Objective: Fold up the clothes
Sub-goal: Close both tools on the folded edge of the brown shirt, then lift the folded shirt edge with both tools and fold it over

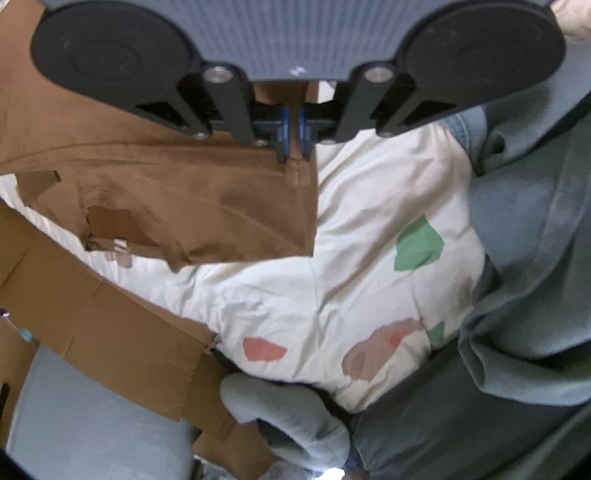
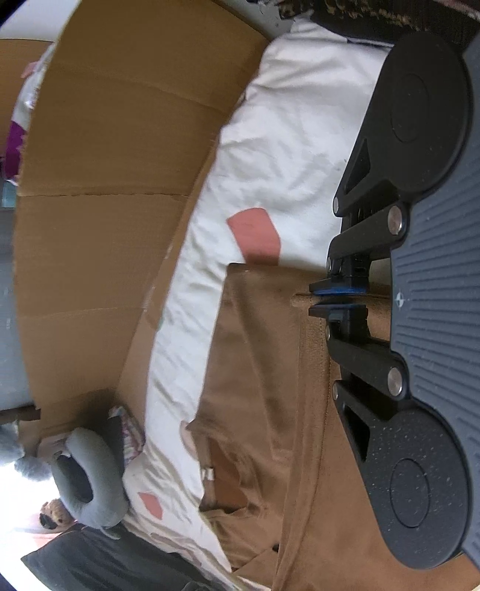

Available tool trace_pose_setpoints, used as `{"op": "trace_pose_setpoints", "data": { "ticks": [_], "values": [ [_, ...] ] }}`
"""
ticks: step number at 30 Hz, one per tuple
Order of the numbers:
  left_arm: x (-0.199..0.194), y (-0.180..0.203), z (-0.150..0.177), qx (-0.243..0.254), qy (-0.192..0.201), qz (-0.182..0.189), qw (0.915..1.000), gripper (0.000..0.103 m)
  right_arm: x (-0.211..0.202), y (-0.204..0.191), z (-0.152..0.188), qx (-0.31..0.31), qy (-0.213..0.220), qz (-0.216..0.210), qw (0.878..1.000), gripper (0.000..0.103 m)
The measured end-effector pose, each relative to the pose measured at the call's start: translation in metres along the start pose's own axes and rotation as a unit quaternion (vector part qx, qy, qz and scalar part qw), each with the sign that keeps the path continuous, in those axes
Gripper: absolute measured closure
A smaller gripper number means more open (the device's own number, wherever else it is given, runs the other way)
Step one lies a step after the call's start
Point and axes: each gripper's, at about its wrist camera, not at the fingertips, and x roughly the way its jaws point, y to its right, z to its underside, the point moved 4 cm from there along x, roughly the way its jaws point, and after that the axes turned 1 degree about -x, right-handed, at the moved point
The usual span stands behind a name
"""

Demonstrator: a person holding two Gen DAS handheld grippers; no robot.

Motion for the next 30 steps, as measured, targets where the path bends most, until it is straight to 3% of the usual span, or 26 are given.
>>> {"op": "trace_pose_setpoints", "data": {
  "ticks": [14, 30],
  "values": [
    [-0.029, 0.003, -0.035, 0.002, 0.032, 0.013, 0.9994, 0.099, -0.031, 0.000, -0.031, 0.023, 0.035, -0.005, 0.999, 0.100],
    [-0.005, 0.005, -0.082, 0.018, 0.035, 0.021, 0.9990, 0.099, -0.020, 0.004, -0.072, 0.023, 0.032, 0.002, 0.999, 0.100]
  ]
}}
